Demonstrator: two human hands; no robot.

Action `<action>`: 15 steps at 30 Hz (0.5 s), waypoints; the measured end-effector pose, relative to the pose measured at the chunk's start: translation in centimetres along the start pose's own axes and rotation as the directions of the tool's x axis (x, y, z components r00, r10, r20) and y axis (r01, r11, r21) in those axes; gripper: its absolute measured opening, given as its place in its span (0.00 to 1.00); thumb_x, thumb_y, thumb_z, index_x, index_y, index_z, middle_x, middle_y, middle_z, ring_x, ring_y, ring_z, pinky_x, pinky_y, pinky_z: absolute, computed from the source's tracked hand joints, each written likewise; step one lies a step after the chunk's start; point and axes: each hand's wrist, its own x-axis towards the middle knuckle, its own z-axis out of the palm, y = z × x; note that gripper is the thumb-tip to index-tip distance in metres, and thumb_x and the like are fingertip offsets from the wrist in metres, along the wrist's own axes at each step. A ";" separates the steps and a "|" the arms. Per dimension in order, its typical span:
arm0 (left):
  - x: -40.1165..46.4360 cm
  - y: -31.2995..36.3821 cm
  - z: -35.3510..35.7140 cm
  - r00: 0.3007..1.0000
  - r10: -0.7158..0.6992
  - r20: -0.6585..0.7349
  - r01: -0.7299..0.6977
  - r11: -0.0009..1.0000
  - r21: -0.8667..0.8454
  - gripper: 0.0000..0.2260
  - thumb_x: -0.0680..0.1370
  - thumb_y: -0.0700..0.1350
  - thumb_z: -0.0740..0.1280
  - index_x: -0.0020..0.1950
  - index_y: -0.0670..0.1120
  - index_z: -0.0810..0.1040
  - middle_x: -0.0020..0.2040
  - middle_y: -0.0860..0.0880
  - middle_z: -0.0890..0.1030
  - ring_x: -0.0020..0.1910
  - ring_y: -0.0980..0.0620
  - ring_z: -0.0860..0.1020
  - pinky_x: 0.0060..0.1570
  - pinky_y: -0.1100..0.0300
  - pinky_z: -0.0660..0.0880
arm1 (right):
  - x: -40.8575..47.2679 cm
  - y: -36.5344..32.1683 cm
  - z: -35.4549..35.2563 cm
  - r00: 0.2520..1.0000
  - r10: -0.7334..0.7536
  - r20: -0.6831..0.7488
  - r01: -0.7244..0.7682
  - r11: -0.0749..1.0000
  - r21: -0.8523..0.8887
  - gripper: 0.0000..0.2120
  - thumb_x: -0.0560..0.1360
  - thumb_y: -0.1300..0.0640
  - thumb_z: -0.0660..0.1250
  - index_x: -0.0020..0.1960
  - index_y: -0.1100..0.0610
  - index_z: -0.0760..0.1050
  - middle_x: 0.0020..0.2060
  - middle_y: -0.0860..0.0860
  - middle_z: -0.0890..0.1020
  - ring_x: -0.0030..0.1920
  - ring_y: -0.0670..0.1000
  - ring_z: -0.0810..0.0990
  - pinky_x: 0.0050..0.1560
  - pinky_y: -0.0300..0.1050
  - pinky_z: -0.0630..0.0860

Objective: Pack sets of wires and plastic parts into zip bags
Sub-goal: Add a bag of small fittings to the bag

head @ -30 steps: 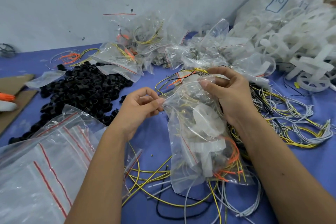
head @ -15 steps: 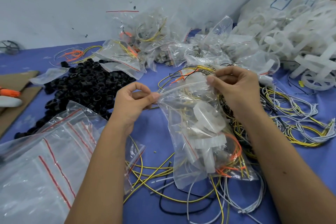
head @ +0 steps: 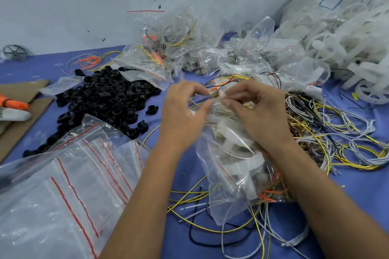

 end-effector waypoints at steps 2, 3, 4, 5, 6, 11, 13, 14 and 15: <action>-0.2 0.3 0.4 0.992 0.051 0.117 -0.057 0.997 0.046 0.07 0.76 0.41 0.75 0.52 0.45 0.83 0.50 0.51 0.83 0.53 0.47 0.78 0.55 0.49 0.75 | -0.2 0.0 0.2 1.000 -0.024 0.006 0.024 1.000 -0.007 0.12 0.70 0.65 0.80 0.46 0.51 0.83 0.38 0.45 0.87 0.41 0.46 0.87 0.46 0.46 0.83; -0.3 0.3 0.4 0.988 0.057 0.141 -0.065 0.996 0.057 0.07 0.76 0.41 0.74 0.53 0.44 0.83 0.50 0.51 0.83 0.53 0.47 0.79 0.55 0.47 0.75 | -0.2 0.0 0.2 0.999 -0.032 0.009 0.032 0.999 -0.003 0.11 0.70 0.65 0.80 0.47 0.52 0.83 0.39 0.45 0.87 0.41 0.47 0.87 0.46 0.49 0.84; -0.3 0.3 0.5 0.988 0.058 0.144 -0.067 0.996 0.055 0.06 0.77 0.41 0.74 0.53 0.44 0.83 0.50 0.51 0.84 0.52 0.46 0.79 0.54 0.46 0.76 | -0.2 0.1 0.2 0.999 -0.037 0.012 0.037 0.999 0.006 0.11 0.70 0.65 0.80 0.47 0.53 0.83 0.39 0.46 0.87 0.41 0.48 0.87 0.47 0.51 0.84; -0.4 0.3 0.5 0.989 0.057 0.135 -0.063 0.997 0.041 0.05 0.77 0.41 0.74 0.53 0.44 0.83 0.48 0.51 0.84 0.51 0.47 0.80 0.53 0.46 0.76 | -0.2 0.2 0.3 0.999 -0.038 0.016 0.037 0.999 0.019 0.11 0.70 0.65 0.80 0.48 0.54 0.83 0.39 0.48 0.87 0.41 0.50 0.87 0.48 0.52 0.84; -0.3 0.3 0.6 0.991 0.049 0.124 -0.052 0.998 0.021 0.05 0.77 0.41 0.74 0.52 0.44 0.83 0.47 0.51 0.84 0.49 0.48 0.80 0.52 0.47 0.76 | -0.2 0.3 0.3 0.999 -0.034 0.020 0.033 0.999 0.037 0.11 0.70 0.65 0.80 0.48 0.55 0.83 0.39 0.49 0.87 0.42 0.52 0.87 0.48 0.52 0.84; -0.2 0.1 0.6 0.994 -0.034 0.100 0.041 0.997 -0.071 0.05 0.74 0.36 0.76 0.47 0.44 0.83 0.42 0.53 0.84 0.42 0.56 0.80 0.46 0.64 0.76 | 0.1 0.9 0.4 0.996 0.026 0.082 -0.035 0.994 0.107 0.06 0.73 0.66 0.77 0.47 0.57 0.86 0.41 0.51 0.88 0.43 0.52 0.86 0.51 0.49 0.81; -0.2 0.0 0.7 0.994 -0.052 0.096 0.061 0.993 -0.097 0.06 0.73 0.36 0.77 0.47 0.44 0.83 0.41 0.53 0.84 0.42 0.56 0.80 0.46 0.68 0.74 | 0.2 0.9 0.3 0.996 0.000 0.093 -0.007 0.997 0.077 0.05 0.73 0.66 0.77 0.47 0.58 0.86 0.41 0.50 0.87 0.43 0.51 0.85 0.49 0.45 0.80; -0.2 0.0 0.7 0.994 -0.058 0.095 0.069 0.991 -0.113 0.06 0.73 0.36 0.77 0.47 0.44 0.83 0.41 0.53 0.84 0.42 0.56 0.80 0.46 0.68 0.73 | 0.2 0.8 0.3 0.995 -0.019 0.097 0.014 0.998 0.057 0.05 0.73 0.66 0.77 0.46 0.58 0.86 0.41 0.49 0.86 0.42 0.50 0.84 0.47 0.43 0.79; -0.3 0.0 0.7 0.993 -0.064 0.094 0.076 0.989 -0.129 0.06 0.73 0.36 0.76 0.47 0.44 0.83 0.41 0.53 0.84 0.42 0.56 0.81 0.46 0.69 0.73 | 0.3 0.7 0.2 0.994 -0.037 0.104 0.033 0.999 0.038 0.05 0.73 0.66 0.76 0.46 0.58 0.86 0.40 0.49 0.84 0.42 0.50 0.83 0.46 0.42 0.78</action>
